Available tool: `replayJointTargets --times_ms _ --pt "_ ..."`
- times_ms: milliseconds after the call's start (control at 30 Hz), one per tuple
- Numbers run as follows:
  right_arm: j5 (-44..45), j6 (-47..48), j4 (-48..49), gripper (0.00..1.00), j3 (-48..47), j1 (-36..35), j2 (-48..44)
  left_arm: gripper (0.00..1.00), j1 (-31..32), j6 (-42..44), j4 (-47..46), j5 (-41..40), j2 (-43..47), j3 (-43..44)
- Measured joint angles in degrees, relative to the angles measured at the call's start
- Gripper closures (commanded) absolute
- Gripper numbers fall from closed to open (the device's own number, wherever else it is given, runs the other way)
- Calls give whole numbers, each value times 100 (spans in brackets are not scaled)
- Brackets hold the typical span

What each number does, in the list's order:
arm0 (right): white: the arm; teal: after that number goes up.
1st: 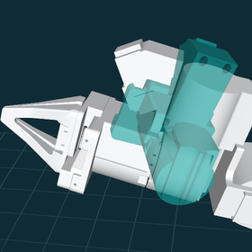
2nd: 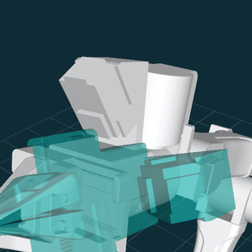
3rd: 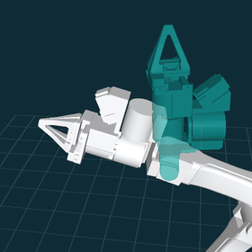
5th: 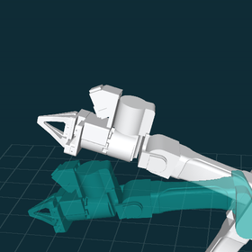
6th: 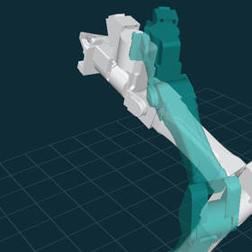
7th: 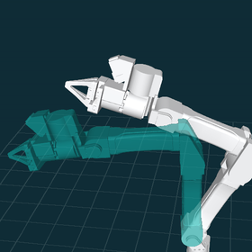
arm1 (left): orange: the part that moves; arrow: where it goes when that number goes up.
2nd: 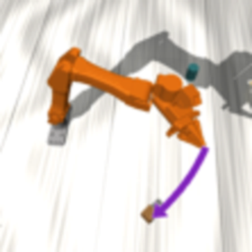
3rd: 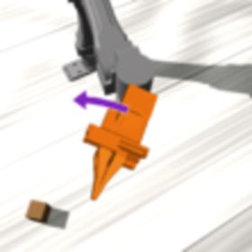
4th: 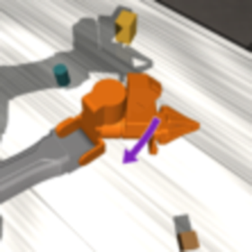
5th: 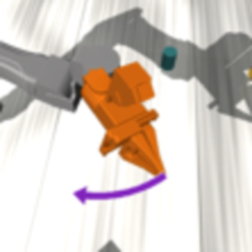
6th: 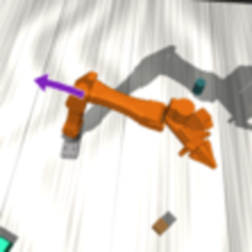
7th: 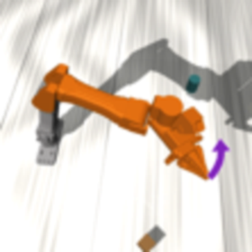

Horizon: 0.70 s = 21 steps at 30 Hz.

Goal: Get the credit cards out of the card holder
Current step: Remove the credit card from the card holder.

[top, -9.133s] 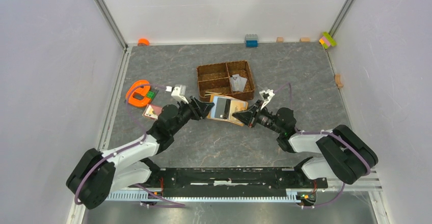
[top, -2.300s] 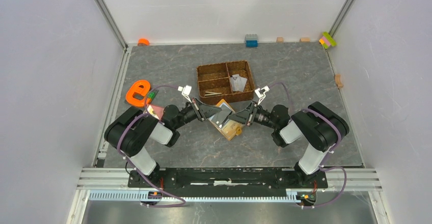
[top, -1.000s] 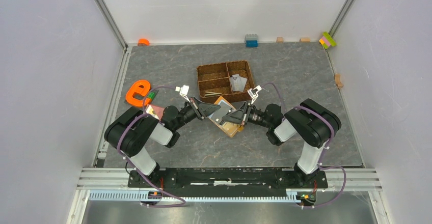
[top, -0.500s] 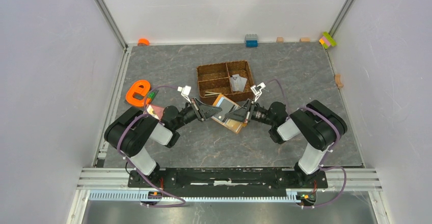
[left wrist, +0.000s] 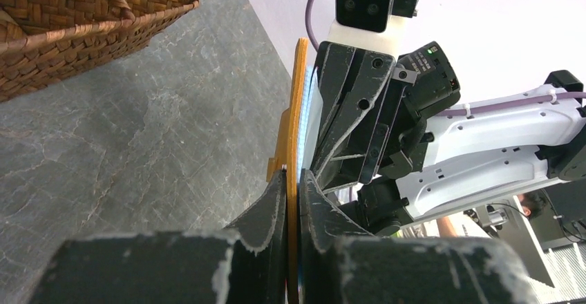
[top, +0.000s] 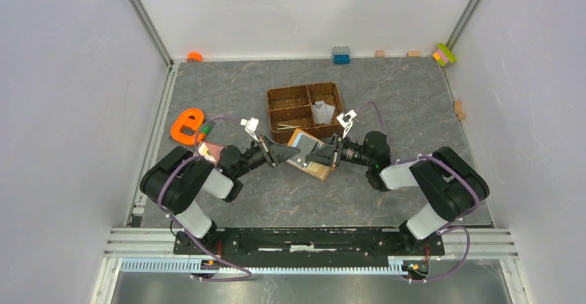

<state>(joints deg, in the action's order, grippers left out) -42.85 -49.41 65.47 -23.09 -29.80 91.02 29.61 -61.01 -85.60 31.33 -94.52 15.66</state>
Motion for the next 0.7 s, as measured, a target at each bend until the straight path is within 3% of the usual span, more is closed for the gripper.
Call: replayJointTargets --times_ms 700 --pt "-258 -68 437 100 -7 -131 162 98 103 363 120 -437 769 -525"
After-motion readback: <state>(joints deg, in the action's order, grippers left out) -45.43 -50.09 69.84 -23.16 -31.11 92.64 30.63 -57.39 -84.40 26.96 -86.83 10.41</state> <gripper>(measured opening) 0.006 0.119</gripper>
